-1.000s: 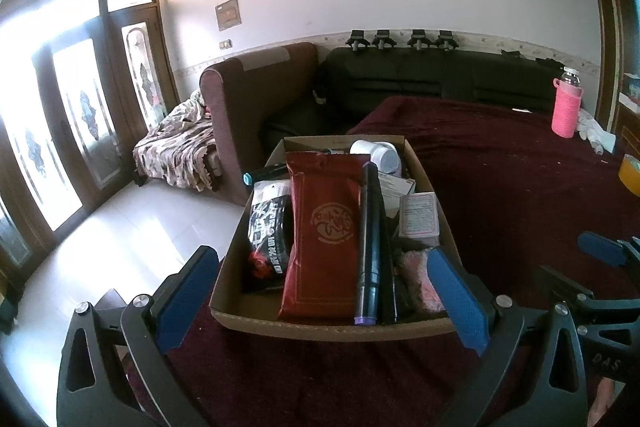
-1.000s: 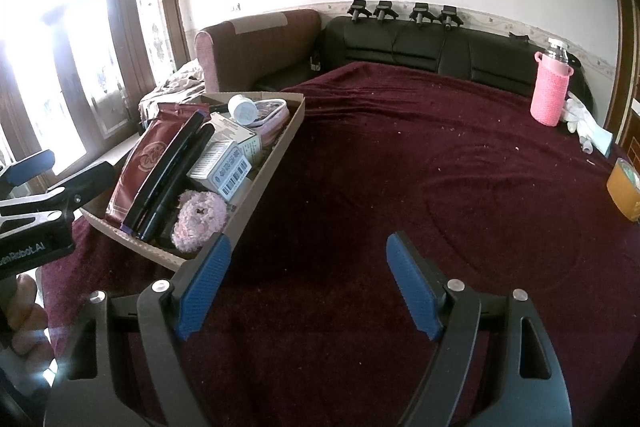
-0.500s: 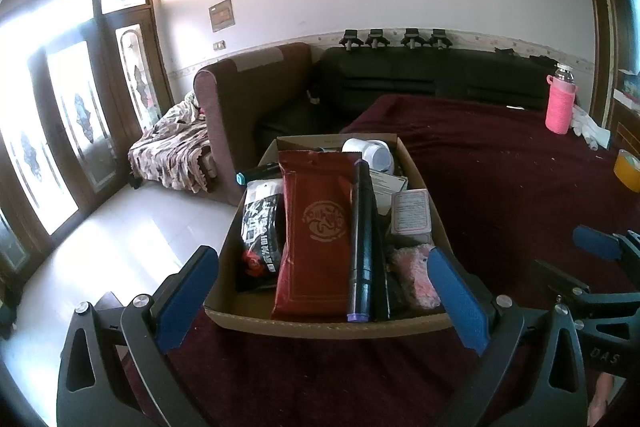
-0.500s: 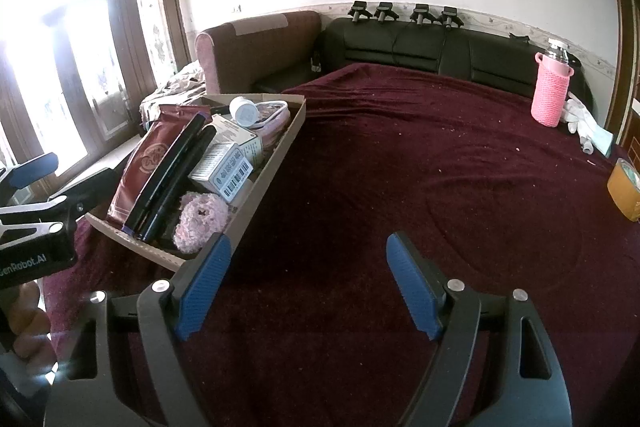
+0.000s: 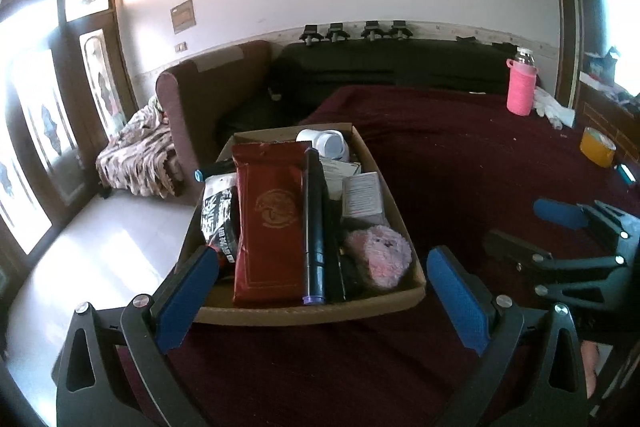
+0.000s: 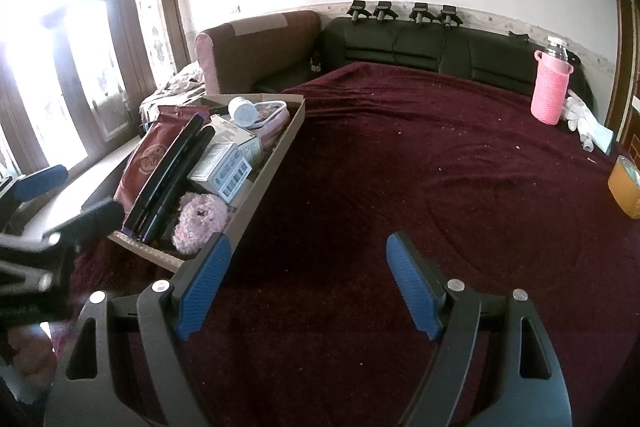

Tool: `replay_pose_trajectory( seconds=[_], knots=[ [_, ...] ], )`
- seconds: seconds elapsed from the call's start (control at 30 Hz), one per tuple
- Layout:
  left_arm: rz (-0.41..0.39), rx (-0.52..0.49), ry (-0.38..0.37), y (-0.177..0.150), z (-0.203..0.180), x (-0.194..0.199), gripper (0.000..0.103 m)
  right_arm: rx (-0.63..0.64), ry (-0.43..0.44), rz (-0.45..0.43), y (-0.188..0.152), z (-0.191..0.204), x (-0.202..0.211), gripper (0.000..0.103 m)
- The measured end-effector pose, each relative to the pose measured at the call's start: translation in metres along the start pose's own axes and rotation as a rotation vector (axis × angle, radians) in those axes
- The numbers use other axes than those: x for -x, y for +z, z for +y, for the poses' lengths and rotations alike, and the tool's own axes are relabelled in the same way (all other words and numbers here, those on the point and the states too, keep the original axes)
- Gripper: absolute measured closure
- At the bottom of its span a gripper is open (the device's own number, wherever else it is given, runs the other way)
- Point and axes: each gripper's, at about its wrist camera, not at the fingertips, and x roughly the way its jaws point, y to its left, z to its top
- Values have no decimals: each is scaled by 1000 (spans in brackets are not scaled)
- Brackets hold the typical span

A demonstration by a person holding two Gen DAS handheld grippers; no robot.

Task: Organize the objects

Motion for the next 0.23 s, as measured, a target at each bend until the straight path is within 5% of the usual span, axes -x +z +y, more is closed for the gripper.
replay_pose_trajectory(
  seconds=[0.23],
  knots=[
    [19, 6, 12, 5, -2, -3, 1, -11, -3, -9, 1, -2, 1, 22]
  ],
)
